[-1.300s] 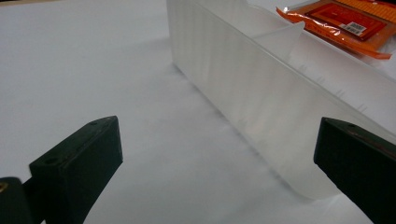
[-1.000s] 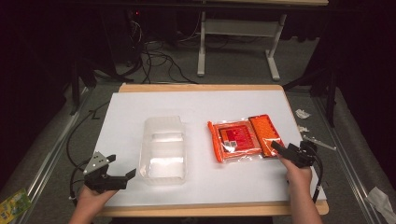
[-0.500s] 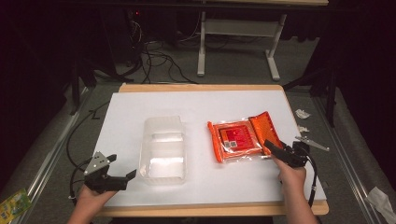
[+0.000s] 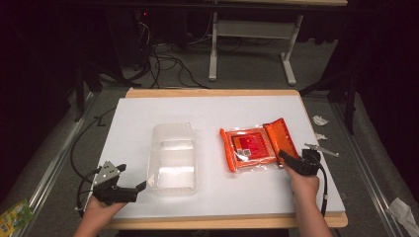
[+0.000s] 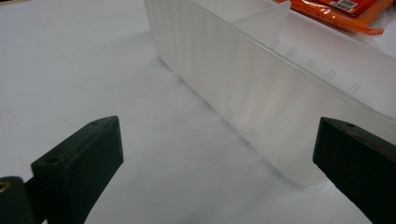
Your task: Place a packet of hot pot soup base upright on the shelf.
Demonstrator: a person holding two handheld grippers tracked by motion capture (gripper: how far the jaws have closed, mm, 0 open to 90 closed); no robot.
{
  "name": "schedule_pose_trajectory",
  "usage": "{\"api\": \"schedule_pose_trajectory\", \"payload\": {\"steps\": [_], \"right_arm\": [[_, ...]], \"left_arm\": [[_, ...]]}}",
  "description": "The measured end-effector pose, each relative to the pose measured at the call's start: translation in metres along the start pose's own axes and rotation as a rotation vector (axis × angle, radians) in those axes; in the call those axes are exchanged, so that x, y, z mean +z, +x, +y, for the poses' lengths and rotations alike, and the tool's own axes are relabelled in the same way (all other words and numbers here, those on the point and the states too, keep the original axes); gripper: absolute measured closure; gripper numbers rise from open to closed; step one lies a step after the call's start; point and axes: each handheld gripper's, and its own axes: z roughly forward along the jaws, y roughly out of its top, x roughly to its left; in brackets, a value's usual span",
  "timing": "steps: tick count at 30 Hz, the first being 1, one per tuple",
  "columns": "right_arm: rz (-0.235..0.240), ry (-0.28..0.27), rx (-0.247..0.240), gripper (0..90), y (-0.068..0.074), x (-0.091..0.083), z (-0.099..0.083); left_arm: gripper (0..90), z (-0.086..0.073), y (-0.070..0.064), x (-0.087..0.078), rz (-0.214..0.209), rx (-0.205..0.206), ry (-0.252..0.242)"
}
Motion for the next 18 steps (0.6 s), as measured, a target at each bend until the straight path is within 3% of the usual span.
{"api": "schedule_pose_trajectory", "payload": {"steps": [3,7,18], "right_arm": [[-0.015,-0.004,0.001,72.7,0.000,0.001,0.000],[-0.027,-0.044,-0.034,89.1,0.002,-0.002,0.000],[0.003,-0.152,-0.088,90.0,0.005,-0.015,0.002]], "left_arm": [[2.4,0.000,0.001,0.001,0.002,-0.003,0.001],[2.4,0.000,0.000,-0.001,0.005,-0.003,-0.009],[2.5,0.000,0.002,-0.003,0.005,-0.008,-0.017]]}}
